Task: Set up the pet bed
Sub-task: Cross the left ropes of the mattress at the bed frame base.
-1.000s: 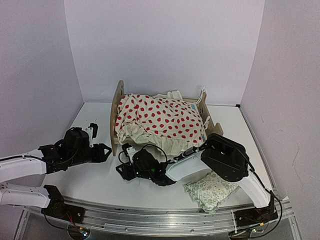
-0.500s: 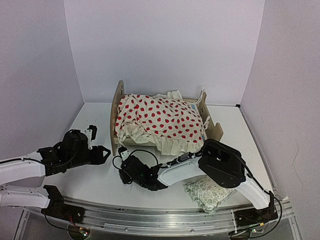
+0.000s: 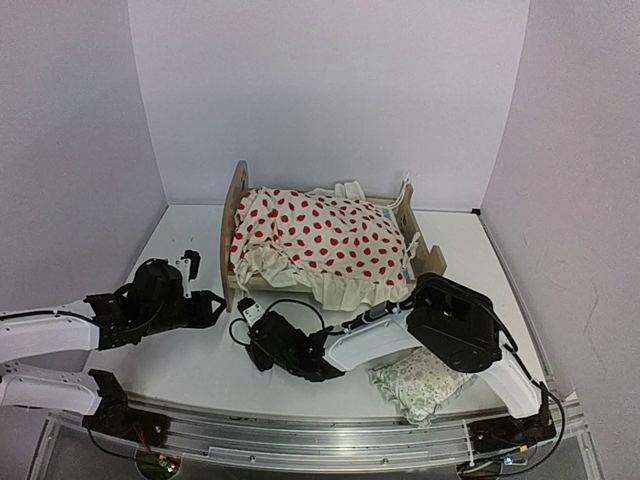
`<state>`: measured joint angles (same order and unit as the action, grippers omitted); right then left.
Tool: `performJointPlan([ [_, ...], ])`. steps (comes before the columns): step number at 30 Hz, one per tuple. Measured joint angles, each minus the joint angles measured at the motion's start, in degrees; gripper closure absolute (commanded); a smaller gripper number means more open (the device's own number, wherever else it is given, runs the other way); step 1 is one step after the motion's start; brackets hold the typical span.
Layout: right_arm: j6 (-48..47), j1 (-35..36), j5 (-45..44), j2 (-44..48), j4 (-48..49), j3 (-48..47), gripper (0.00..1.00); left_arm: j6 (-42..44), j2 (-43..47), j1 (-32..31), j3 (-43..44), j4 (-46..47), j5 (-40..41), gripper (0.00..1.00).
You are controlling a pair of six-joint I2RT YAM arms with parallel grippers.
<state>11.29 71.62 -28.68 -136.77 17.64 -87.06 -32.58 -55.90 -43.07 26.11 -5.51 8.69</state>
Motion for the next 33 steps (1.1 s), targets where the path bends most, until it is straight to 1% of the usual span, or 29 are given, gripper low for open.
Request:
performJointPlan([
  [10,-6.4,-2.2,-1.2,1.2,-0.9,1.3,1.00,-0.1,-6.2,0.0,0.0,6.2,0.7,0.61],
  [17,-11.7,-5.1,0.1,1.2,0.2,1.3,1.00,0.8,-9.7,0.0,-0.1,12.7,2.1,0.61],
  [22,-15.5,-5.5,0.5,1.1,3.3,0.8,1.00,1.1,-10.5,0.5,-0.8,15.4,3.0,0.61],
  [26,-18.3,-5.5,0.7,1.1,8.0,-0.3,1.00,1.1,-10.5,1.2,-1.8,16.5,3.4,0.61],
  [33,-22.1,-5.5,1.0,-0.9,14.4,-5.0,1.00,1.0,-9.9,2.0,-3.8,17.5,3.5,0.61],
])
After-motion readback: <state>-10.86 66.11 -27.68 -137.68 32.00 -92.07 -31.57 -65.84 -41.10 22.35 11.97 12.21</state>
